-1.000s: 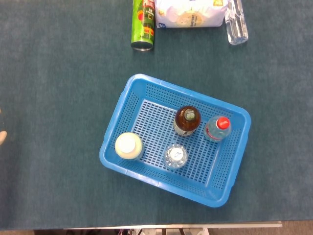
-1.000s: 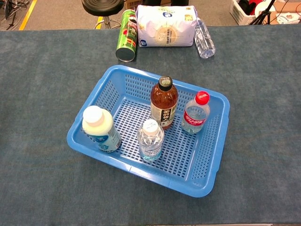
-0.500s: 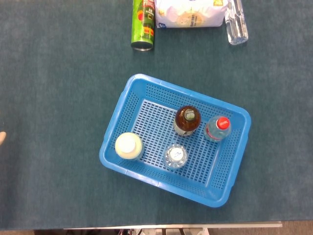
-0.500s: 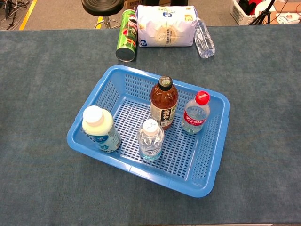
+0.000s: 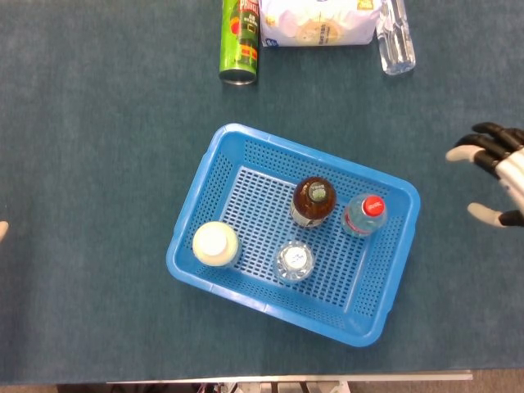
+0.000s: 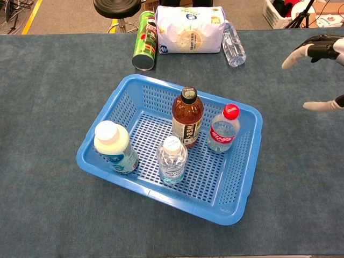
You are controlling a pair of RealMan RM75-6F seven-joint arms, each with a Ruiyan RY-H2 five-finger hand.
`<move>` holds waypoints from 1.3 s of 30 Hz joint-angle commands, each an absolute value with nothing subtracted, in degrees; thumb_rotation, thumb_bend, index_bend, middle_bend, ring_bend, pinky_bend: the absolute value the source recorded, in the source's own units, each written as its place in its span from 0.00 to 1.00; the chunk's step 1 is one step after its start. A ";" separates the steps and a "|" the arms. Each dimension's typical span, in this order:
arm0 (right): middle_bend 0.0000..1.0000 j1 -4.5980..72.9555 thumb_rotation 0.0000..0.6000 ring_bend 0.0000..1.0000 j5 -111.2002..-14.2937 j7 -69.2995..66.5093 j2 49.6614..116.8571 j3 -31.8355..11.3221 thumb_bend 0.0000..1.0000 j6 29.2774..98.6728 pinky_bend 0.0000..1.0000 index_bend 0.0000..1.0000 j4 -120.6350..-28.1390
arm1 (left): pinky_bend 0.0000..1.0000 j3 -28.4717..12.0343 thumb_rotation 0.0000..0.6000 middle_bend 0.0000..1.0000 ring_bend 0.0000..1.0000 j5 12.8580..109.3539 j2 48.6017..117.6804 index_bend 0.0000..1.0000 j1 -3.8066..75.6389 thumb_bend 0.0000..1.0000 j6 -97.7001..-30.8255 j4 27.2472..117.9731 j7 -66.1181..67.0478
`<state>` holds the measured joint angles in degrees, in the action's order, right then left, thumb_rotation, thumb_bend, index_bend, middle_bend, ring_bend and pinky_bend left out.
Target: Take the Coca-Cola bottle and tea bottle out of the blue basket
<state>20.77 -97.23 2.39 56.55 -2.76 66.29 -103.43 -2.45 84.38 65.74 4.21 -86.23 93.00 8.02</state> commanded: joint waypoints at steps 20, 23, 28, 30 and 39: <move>0.32 30.58 1.00 0.19 -95.97 9.37 55.62 -2.71 0.01 52.96 0.34 0.31 -108.78 | 0.57 -2.30 1.00 0.37 0.38 84.50 65.76 0.45 3.88 0.14 -86.29 92.19 6.80; 0.32 31.70 1.00 0.19 -96.01 9.49 56.58 -2.76 0.01 52.02 0.34 0.31 -108.10 | 0.57 -2.26 1.00 0.37 0.38 84.56 65.82 0.45 3.98 0.14 -86.06 92.12 6.81; 0.32 33.58 1.00 0.19 -96.32 8.89 59.10 -3.03 0.01 51.14 0.34 0.31 -106.08 | 0.57 -2.31 1.00 0.37 0.38 84.63 65.83 0.45 3.97 0.14 -86.15 92.16 6.67; 0.32 34.19 1.00 0.19 -96.29 8.46 60.01 -3.12 0.01 50.92 0.34 0.31 -105.26 | 0.57 -2.28 1.00 0.37 0.38 84.62 65.82 0.45 3.92 0.14 -86.15 92.12 6.55; 0.32 36.81 1.00 0.19 -96.79 5.69 62.81 -2.87 0.01 50.23 0.34 0.31 -102.67 | 0.57 -2.14 1.00 0.38 0.38 84.47 65.37 0.45 3.40 0.14 -86.50 91.81 5.46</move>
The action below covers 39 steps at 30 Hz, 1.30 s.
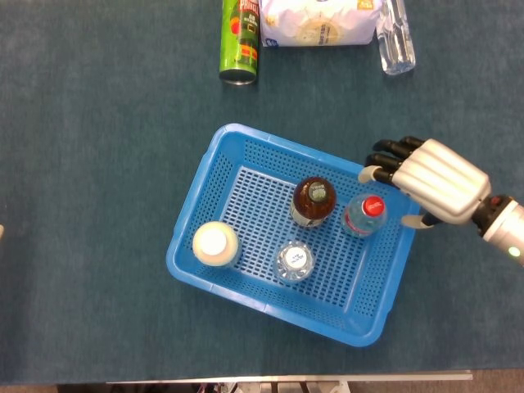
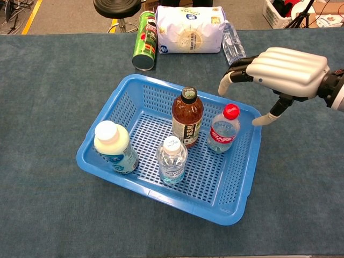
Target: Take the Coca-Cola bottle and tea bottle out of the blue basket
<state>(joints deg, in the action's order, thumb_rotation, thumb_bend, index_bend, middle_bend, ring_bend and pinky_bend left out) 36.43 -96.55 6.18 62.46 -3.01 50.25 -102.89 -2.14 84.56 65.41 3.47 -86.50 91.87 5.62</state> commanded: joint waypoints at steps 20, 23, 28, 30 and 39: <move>0.35 40.22 1.00 0.25 -97.67 1.16 65.60 -0.92 0.05 49.37 0.36 0.31 -100.53 | 0.57 -2.00 1.00 0.38 0.38 84.54 65.37 0.45 2.87 0.14 -86.83 91.19 4.53; 0.37 40.40 1.00 0.27 -97.72 0.81 65.80 -0.71 0.08 49.73 0.36 0.31 -100.14 | 0.57 -2.01 1.00 0.38 0.38 84.48 65.36 0.45 2.80 0.14 -86.84 91.10 4.35; 0.42 40.49 1.00 0.31 -97.52 0.65 65.85 -0.31 0.17 50.22 0.37 0.35 -99.99 | 0.57 -1.95 1.00 0.38 0.38 84.59 65.45 0.45 2.76 0.14 -86.80 90.89 4.20; 0.43 40.53 1.00 0.32 -97.26 0.55 65.83 -0.19 0.20 50.28 0.37 0.36 -99.98 | 0.57 -1.93 1.00 0.38 0.38 84.62 65.47 0.45 2.68 0.14 -86.88 90.87 4.18; 0.50 40.70 1.00 0.38 -96.59 0.06 66.12 0.29 0.29 50.65 0.38 0.40 -99.56 | 0.57 -1.96 1.00 0.38 0.39 84.61 65.55 0.45 2.63 0.14 -86.83 90.76 4.12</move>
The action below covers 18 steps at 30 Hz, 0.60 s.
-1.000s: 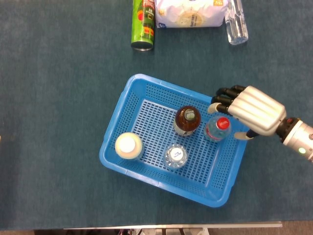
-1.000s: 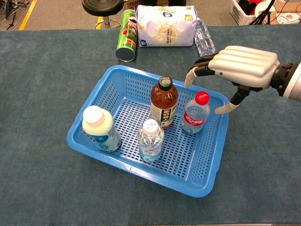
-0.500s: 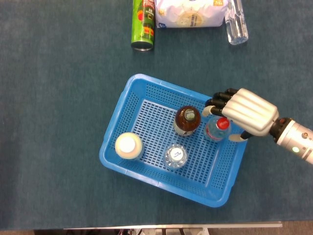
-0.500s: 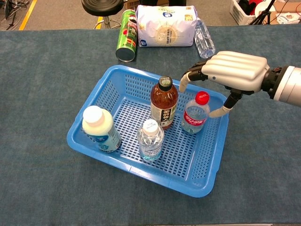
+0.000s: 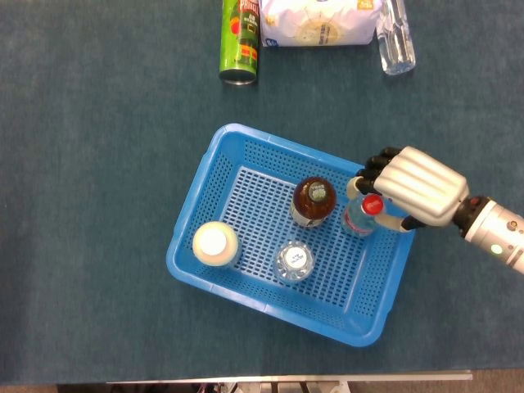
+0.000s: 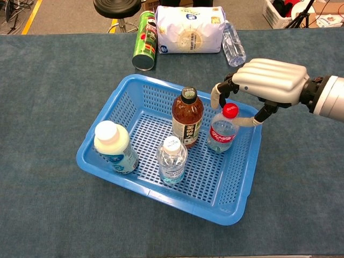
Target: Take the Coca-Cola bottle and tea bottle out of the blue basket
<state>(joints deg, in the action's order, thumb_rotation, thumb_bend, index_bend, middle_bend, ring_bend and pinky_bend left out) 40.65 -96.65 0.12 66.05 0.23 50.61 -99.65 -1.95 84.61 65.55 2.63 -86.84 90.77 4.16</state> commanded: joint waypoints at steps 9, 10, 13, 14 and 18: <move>0.53 40.74 1.00 0.42 -96.48 -0.02 66.50 0.61 0.31 51.40 0.39 0.43 -99.10 | 0.57 -1.93 1.00 0.38 0.38 84.51 65.60 0.45 2.52 0.14 -86.74 90.60 3.91; 0.54 40.70 1.00 0.43 -96.52 -0.02 66.54 0.62 0.31 51.66 0.40 0.44 -99.06 | 0.57 -1.92 1.00 0.38 0.38 84.51 65.60 0.45 2.50 0.14 -86.74 90.59 3.89; 0.56 40.58 1.00 0.44 -96.59 0.00 66.52 0.63 0.31 52.27 0.40 0.45 -99.06 | 0.57 -1.95 1.00 0.38 0.38 84.55 65.62 0.45 2.50 0.14 -86.77 90.56 3.90; 0.56 40.53 1.00 0.44 -96.62 0.04 66.48 0.63 0.31 52.47 0.40 0.46 -99.08 | 0.57 -1.96 1.00 0.38 0.38 84.56 65.62 0.45 2.53 0.14 -86.74 90.56 3.90; 0.57 40.22 1.00 0.46 -96.69 0.20 65.97 0.58 0.32 53.53 0.40 0.46 -99.59 | 0.57 -2.02 1.00 0.38 0.38 84.55 65.58 0.45 2.60 0.14 -86.63 90.72 4.08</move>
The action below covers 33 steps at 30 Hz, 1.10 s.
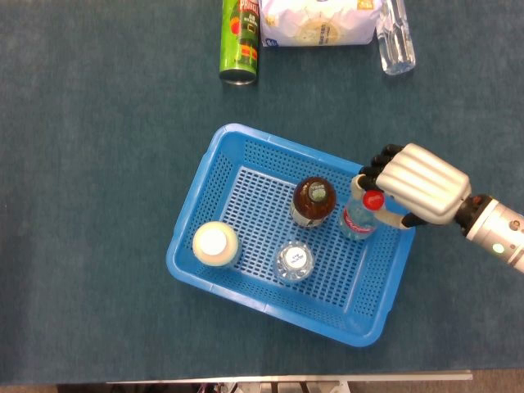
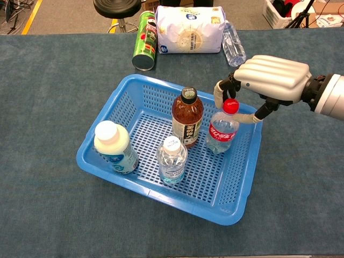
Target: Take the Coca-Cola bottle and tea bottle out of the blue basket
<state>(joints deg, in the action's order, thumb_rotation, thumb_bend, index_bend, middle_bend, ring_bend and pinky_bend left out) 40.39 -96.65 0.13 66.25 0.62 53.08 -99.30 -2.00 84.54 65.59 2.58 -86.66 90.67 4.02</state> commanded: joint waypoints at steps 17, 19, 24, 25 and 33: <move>0.59 36.67 1.00 0.47 -99.11 6.72 57.47 -1.41 0.32 62.76 0.41 0.47 -108.55 | 0.57 -2.42 1.00 0.38 0.38 85.76 65.32 0.45 3.65 0.14 -86.52 93.00 6.54; 0.59 35.70 1.00 0.47 -99.29 8.30 55.98 -1.51 0.32 64.08 0.41 0.47 -110.07 | 0.57 -2.46 1.00 0.38 0.38 85.91 65.26 0.46 3.83 0.14 -86.43 93.34 6.96; 0.59 33.04 1.00 0.47 -99.57 11.21 52.65 -1.08 0.32 66.71 0.41 0.47 -113.09 | 0.57 -2.56 1.00 0.38 0.38 86.15 65.19 0.46 4.24 0.14 -86.19 94.17 7.88; 0.59 32.29 1.00 0.47 -99.62 11.73 51.91 -0.81 0.32 67.28 0.41 0.47 -113.66 | 0.57 -2.59 1.00 0.38 0.38 86.18 65.21 0.46 4.34 0.14 -86.14 94.36 8.09; 0.59 27.01 1.00 0.47 -100.34 13.02 48.37 1.27 0.32 71.42 0.41 0.47 -115.54 | 0.57 -2.65 1.00 0.38 0.38 86.12 65.50 0.45 5.08 0.14 -85.26 95.24 9.66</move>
<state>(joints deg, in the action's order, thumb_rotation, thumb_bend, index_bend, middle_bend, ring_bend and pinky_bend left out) 27.78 -100.06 12.95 48.88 0.77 70.79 -115.28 -2.64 86.14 65.46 5.02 -85.32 95.20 9.61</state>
